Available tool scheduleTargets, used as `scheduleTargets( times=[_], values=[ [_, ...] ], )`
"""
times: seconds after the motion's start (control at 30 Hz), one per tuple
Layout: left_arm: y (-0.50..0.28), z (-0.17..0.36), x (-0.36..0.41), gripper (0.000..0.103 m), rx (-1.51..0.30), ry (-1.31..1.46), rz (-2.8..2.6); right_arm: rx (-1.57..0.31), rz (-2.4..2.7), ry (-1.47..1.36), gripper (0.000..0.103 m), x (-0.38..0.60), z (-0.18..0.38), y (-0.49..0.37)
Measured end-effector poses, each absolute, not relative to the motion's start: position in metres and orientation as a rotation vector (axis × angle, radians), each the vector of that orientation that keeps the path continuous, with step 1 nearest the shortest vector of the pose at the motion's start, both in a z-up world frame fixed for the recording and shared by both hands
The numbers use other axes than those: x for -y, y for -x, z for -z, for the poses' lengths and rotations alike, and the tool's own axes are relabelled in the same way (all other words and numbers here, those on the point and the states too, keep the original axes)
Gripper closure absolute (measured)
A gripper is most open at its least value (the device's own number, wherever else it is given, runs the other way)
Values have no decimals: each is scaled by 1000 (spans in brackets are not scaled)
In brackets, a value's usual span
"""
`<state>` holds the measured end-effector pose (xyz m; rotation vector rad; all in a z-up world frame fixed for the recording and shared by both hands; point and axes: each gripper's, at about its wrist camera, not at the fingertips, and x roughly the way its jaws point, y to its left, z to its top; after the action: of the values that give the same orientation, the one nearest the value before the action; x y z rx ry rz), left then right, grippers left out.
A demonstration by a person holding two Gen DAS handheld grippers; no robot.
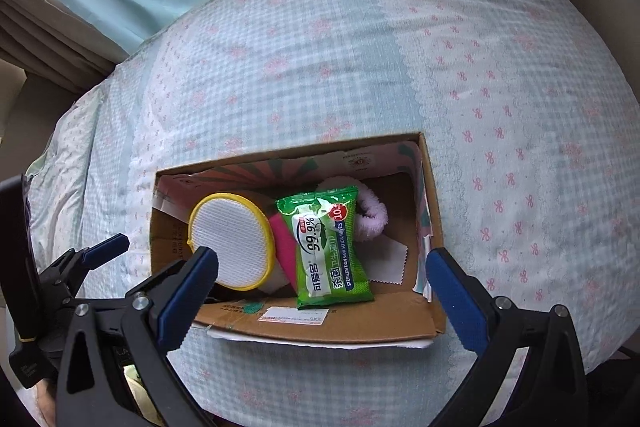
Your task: Organize soft objects
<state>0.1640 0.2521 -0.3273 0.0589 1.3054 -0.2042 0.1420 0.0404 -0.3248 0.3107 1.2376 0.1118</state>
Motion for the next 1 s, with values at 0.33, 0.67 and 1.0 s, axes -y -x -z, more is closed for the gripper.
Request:
scheduleTargets(
  times=[0.33,0.67,1.0],
  values=[
    [-112,141,-206,0,-980,-2,109,-962,-125,-118,0,12,152,-91],
    [-40,2,-176,0,-630,35,79,-688,-44,-40,0,62,27,-29],
    [0,-27,-158,0,-512,-19,73,-579,29,4,0,78,10,6]
  ],
)
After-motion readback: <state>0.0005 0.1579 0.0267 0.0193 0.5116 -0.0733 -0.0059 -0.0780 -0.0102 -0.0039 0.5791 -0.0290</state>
